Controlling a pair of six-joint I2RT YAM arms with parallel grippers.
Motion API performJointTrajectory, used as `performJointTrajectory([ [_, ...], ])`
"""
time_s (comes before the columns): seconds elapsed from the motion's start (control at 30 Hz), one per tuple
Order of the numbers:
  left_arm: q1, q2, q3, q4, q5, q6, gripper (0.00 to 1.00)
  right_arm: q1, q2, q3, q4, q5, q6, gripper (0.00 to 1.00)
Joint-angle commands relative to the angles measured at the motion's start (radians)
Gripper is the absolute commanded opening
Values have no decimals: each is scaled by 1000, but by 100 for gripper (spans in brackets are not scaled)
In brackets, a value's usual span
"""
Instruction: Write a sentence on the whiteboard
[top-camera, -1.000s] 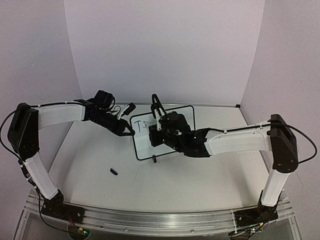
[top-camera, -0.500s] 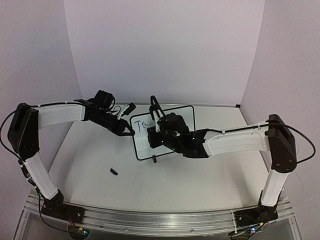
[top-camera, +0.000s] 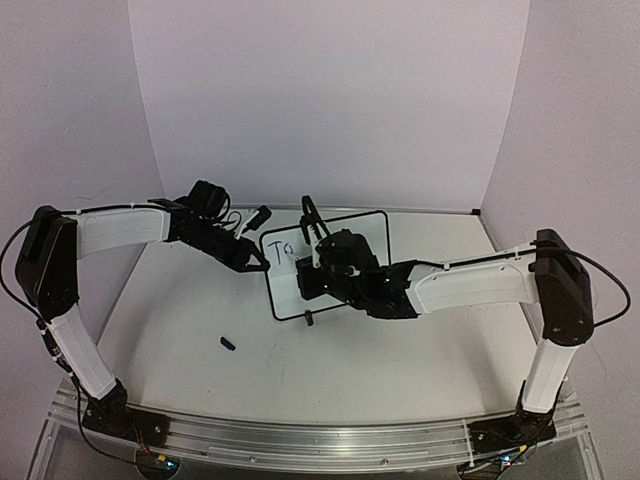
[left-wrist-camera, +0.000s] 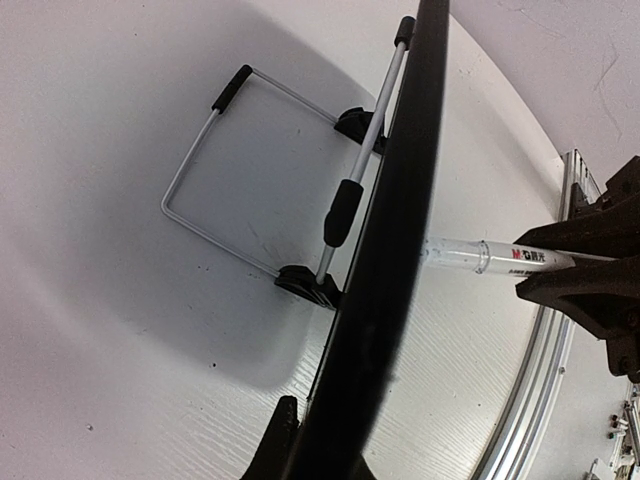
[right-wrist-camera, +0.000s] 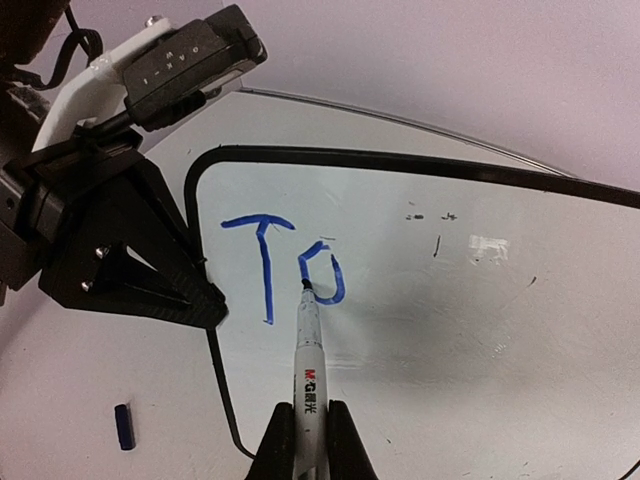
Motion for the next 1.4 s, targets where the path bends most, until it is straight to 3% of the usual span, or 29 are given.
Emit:
performJointTrajectory([
  [0.0, 1, -6, 16, -14, -51, -2, 0, -4, -6, -12, -9, 24, 7, 0],
  [0.43, 1, -7, 16, -13, -51, -3, 0, -3, -81, -51, -13, 33, 3, 0],
  [1.37, 1, 3, 17, -15, -52, -2, 0, -3, -70, -7, 72, 71, -77, 0],
])
